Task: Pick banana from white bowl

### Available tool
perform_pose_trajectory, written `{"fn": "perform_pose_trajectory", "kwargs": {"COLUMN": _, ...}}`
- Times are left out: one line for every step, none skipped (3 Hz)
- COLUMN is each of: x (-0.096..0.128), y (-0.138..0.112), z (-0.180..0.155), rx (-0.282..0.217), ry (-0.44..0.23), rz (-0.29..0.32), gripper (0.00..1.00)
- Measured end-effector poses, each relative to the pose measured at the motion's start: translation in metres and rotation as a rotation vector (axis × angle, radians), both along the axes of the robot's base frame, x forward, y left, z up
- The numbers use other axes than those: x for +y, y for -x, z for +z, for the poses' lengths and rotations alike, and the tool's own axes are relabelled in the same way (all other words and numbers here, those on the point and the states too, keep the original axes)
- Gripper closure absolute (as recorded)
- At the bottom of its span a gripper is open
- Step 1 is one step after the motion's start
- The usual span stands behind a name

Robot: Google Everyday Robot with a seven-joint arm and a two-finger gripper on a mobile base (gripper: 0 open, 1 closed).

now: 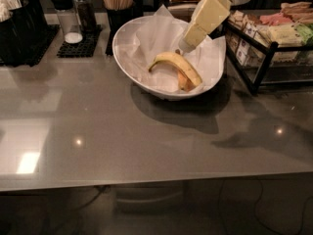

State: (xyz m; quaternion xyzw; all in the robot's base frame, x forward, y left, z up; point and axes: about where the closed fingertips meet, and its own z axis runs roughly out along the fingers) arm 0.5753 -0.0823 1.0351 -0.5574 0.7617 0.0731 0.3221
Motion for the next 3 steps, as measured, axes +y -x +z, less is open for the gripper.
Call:
{"fn": "perform_pose_trajectory", "kwargs": {"x": 0.005, "y": 0.001, "z": 0.0, "rx": -0.01, "ry": -0.014, "rz": 0.011, "gripper": 0.0}}
{"fn": "perform_pose_trajectory", "kwargs": {"x": 0.011, "y": -0.016, "z": -0.026, "rx": 0.047, "ry": -0.097, "rz": -0.028, "gripper": 0.0}}
{"fn": "perform_pose_trajectory", "kwargs": {"x": 0.023, "y": -0.04, "z": -0.066, "rx": 0.14, "ry": -0.126, "rz": -0.058, "gripper": 0.0}}
